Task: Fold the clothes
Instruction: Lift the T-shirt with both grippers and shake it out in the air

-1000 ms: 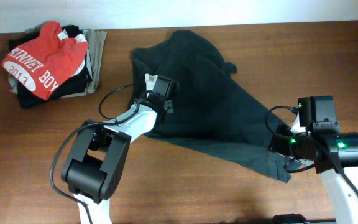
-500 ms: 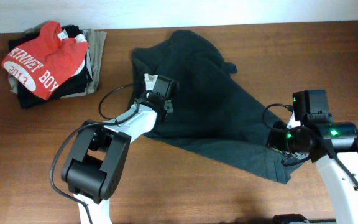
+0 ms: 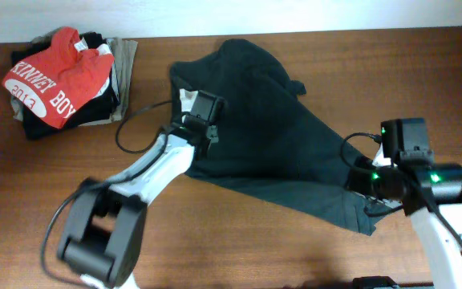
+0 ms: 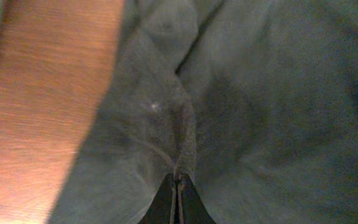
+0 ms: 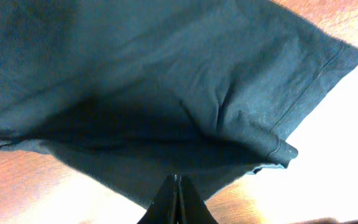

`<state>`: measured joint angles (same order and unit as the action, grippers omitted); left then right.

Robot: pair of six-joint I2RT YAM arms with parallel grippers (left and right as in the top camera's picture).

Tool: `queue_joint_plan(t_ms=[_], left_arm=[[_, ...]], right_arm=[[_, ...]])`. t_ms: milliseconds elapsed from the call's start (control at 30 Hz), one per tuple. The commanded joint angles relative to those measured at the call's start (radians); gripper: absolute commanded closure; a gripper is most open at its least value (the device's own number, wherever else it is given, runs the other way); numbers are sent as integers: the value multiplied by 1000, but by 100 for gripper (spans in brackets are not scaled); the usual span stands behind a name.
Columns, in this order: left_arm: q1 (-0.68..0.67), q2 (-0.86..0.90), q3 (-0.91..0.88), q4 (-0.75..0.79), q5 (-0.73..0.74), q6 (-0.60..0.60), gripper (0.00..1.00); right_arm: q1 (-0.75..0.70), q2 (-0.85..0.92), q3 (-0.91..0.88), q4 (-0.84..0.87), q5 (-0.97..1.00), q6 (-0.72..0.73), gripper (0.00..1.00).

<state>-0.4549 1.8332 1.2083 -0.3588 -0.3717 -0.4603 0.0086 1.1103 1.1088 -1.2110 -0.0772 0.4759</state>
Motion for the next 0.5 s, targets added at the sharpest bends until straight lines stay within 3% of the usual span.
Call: queue_joint_plan(t_ms=[0,200,467], left_arm=[[7,-154,16,-37,-19,43,99],[21,-462,38,-188,-81,73,99],[137,-834,280,-425,-84,146,99]], right_arm=[[5,-96,42,-5,-2,11,96],[5,-209,178,-87,9,-31,96],[5,-122,710,-333,126,-108,96]])
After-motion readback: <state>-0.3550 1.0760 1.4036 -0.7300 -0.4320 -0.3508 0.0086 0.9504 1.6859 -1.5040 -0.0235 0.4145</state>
